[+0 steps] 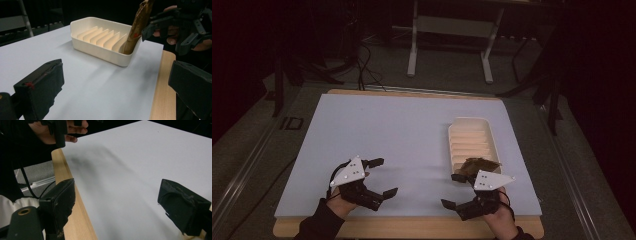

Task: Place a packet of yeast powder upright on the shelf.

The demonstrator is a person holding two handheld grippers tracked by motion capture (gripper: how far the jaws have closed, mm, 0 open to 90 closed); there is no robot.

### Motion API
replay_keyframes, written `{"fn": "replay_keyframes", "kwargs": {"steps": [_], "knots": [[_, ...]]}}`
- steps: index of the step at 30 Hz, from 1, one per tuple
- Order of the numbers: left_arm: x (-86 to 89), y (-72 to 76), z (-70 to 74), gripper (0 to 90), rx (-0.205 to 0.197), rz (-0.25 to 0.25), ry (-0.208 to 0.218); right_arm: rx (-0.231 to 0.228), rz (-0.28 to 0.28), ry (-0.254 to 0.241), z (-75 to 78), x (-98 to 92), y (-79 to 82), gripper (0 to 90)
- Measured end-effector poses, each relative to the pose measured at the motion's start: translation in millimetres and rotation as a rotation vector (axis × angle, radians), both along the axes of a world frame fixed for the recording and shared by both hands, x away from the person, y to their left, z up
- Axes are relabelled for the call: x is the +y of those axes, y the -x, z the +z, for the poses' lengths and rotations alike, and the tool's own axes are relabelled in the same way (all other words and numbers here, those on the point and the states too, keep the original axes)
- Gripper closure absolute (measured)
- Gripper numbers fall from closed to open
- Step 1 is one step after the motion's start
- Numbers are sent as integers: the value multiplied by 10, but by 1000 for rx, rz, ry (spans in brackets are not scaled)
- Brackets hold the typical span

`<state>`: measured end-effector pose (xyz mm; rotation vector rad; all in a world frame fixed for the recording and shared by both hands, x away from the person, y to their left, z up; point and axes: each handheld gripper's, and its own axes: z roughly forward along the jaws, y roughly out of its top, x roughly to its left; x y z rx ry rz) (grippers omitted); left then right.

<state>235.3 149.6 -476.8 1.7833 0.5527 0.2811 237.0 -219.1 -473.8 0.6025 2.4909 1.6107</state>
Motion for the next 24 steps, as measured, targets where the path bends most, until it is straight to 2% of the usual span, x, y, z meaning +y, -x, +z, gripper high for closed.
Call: {"fn": "replay_keyframes", "kwargs": {"steps": [7, 24], "knots": [[-3, -1, -12, 6, 1, 2, -6, 4, -30, 19, -57, -74, -1, 145], [-32, 5, -49, 6, 4, -6, -18, -8, -48, 50, -94, -94, -39, 150]]}}
